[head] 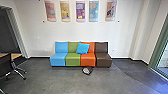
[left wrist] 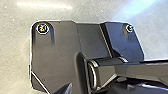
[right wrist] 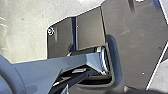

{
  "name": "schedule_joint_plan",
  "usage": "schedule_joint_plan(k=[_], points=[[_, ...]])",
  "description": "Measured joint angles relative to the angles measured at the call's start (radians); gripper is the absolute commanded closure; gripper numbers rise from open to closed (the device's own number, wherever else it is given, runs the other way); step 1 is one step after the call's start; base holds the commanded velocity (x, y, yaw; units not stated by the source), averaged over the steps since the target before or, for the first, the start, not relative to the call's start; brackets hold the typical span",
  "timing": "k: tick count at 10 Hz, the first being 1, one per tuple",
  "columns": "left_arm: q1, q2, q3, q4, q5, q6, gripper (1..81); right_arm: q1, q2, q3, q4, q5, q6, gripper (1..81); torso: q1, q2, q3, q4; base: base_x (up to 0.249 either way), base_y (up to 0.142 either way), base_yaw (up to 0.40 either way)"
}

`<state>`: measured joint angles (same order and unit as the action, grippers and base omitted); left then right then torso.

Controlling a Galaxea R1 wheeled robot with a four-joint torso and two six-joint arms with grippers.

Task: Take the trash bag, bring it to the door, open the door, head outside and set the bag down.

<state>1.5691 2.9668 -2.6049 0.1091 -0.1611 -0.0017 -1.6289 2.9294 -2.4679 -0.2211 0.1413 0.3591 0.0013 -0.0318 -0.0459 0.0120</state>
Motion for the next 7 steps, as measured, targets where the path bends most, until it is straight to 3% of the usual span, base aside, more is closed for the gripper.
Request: schedule_joint_plan(k=[7], points=[[-0.011, 0.001, 0.000, 0.000, 0.000, 0.000, 1.0, 0.017, 0.003, -0.001, -0.005, 0.001, -0.003, 1.0, 0.000, 0.001, 0.000, 0.000, 0.150, 0.000, 0.000]])
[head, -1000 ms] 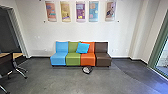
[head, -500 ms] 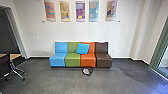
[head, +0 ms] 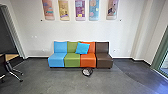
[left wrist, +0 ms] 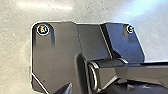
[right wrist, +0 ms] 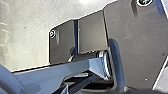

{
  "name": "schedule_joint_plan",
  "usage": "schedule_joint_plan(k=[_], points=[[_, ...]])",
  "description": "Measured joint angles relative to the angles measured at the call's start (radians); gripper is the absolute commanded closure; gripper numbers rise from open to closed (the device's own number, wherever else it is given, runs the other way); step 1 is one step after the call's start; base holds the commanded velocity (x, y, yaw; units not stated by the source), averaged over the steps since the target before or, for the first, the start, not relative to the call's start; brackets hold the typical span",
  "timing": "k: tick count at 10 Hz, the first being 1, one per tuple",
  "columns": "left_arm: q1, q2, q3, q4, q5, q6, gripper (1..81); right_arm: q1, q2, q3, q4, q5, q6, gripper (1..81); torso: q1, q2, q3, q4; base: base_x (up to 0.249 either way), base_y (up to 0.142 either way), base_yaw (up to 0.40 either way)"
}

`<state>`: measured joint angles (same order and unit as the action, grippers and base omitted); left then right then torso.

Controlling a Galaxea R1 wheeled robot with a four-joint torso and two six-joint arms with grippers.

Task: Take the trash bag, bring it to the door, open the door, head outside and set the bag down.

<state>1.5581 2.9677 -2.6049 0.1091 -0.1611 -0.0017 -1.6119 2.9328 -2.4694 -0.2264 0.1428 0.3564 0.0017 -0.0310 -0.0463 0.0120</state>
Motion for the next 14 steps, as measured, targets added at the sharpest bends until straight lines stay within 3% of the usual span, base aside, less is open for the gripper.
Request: schedule_joint_plan(k=[14], points=[[0.004, 0.000, 0.000, 0.000, 0.000, 0.000, 1.0, -0.009, 0.005, 0.000, 0.000, -0.001, 0.003, 1.0, -0.001, 0.000, 0.000, 0.000, 0.137, 0.000, 0.000]])
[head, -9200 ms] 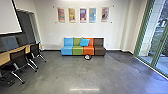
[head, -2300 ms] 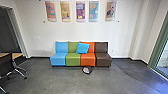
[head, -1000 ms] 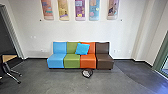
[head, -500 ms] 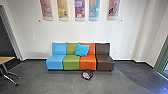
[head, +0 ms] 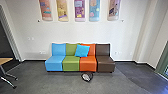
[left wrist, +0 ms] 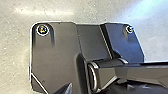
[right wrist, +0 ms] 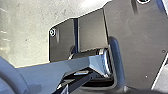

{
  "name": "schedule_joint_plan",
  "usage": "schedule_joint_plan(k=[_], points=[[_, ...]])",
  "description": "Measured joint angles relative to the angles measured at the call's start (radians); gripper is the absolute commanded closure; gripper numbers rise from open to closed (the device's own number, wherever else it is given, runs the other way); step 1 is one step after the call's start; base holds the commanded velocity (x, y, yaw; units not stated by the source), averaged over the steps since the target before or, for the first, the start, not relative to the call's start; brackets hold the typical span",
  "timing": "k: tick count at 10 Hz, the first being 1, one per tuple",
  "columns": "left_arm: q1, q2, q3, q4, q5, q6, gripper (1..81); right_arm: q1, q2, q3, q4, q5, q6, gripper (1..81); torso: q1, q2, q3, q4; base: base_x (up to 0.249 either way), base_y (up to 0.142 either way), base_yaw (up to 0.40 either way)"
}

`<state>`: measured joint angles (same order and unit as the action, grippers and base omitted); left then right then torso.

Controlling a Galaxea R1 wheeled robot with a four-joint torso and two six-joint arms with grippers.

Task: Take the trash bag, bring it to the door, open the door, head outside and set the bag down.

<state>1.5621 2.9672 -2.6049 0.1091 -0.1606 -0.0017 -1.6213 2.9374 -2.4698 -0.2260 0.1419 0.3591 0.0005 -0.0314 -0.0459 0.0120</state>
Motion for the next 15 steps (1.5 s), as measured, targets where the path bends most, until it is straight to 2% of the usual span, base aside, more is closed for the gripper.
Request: schedule_joint_plan(k=[6, 15], points=[[0.009, 0.000, 0.000, 0.000, 0.002, 0.000, 1.0, -0.003, 0.003, 0.000, 0.000, 0.000, 0.001, 1.0, 0.000, 0.000, 0.000, 0.000, 0.135, 0.000, 0.000], [0.007, 0.002, -0.001, 0.000, 0.001, 0.000, 1.0, -0.002, 0.006, 0.000, -0.001, 0.000, 0.003, 1.0, 0.000, 0.000, 0.000, 0.000, 0.135, -0.078, 0.000]])
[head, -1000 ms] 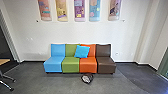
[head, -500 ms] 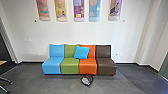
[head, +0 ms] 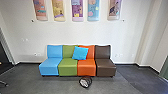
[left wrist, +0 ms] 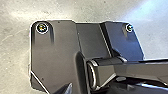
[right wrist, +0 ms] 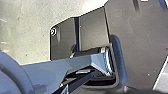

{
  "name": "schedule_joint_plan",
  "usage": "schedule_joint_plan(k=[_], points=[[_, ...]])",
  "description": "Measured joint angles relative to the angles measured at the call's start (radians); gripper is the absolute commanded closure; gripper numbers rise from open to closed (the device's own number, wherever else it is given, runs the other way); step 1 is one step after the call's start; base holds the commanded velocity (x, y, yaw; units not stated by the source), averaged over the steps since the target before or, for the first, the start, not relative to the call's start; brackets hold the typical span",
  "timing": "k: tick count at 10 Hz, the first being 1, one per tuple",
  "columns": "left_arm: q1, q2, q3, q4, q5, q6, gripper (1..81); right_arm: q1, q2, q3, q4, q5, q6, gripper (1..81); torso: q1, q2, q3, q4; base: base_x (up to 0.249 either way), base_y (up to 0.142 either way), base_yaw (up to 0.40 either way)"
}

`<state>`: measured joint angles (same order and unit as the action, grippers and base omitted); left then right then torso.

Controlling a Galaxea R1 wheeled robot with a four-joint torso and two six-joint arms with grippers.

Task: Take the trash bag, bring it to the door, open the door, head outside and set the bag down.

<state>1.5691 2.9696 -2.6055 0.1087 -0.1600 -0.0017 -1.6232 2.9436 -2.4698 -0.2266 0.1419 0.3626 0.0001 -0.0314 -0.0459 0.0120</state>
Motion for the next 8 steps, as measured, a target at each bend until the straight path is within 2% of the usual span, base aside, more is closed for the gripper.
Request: schedule_joint_plan(k=[3, 8], points=[[0.000, 0.000, 0.000, 0.000, 0.000, 0.000, 1.0, 0.000, 0.000, 0.000, 0.000, 0.000, 0.000, 1.0, 0.000, 0.000, 0.000, 0.000, 0.135, -0.077, 0.000], [0.002, 0.000, 0.000, -0.001, 0.002, -0.003, 1.0, -0.003, 0.000, -0.002, 0.000, 0.000, 0.000, 1.0, 0.000, 0.000, 0.000, 0.000, 0.118, 0.000, 0.000]])
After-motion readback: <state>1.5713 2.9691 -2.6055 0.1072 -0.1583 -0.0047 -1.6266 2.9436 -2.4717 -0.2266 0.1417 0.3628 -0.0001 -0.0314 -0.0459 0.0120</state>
